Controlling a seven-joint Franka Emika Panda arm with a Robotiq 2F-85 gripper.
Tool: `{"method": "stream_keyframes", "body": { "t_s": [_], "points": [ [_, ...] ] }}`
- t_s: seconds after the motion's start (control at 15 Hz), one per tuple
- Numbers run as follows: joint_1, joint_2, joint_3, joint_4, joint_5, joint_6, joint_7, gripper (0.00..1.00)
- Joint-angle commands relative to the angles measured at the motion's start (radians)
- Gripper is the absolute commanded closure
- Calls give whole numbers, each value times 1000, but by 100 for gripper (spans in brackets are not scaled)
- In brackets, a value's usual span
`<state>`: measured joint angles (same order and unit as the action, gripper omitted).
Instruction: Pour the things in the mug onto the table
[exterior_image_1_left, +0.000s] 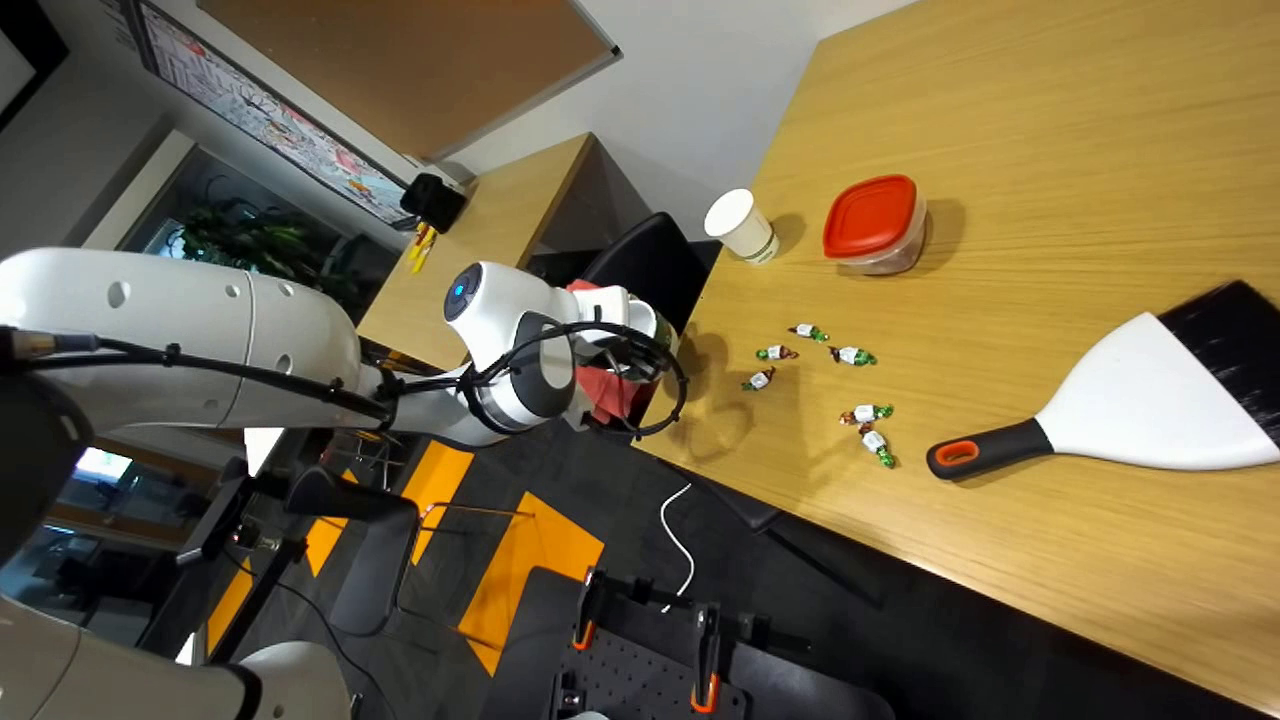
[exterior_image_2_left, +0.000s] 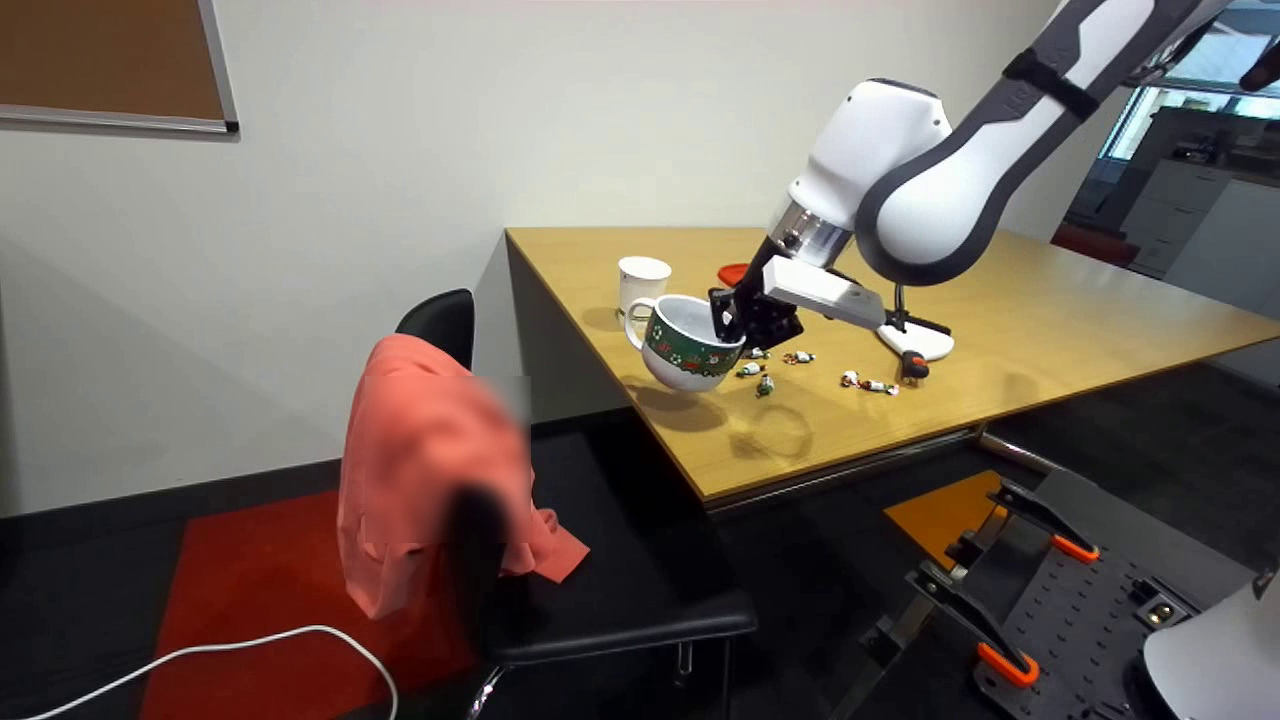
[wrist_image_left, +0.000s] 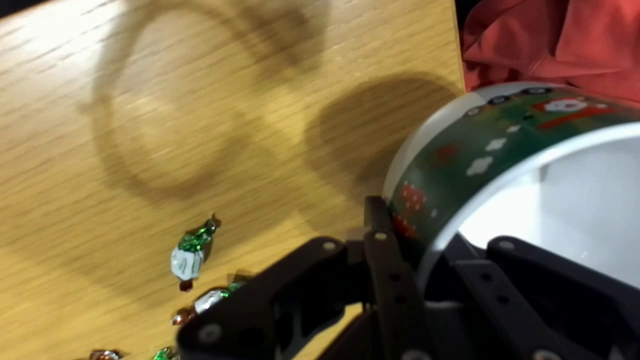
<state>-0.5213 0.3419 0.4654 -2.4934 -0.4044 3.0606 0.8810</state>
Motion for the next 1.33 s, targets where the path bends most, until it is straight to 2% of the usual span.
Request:
{"method": "stream_keyframes", "body": {
  "t_s": [0.0, 0.07, 0.13, 0.33, 0.47, 0.67, 0.93, 1.27],
  "points": [
    [-61, 3, 54, 77, 44, -92, -23, 97],
    [-61, 4, 49, 94, 41, -116, -18, 97],
    [87, -16, -77, 102, 215, -120, -144, 97],
    [238, 7, -231, 157, 388, -162, -280, 97],
    [342, 33, -332, 188, 453, -171, -330, 97],
    [455, 80, -438, 219, 497, -154, -353, 97],
    [532, 136, -500, 248, 529, -132, -369, 97],
    [572, 165, -527, 268, 551, -129, -370, 97]
  ]
}}
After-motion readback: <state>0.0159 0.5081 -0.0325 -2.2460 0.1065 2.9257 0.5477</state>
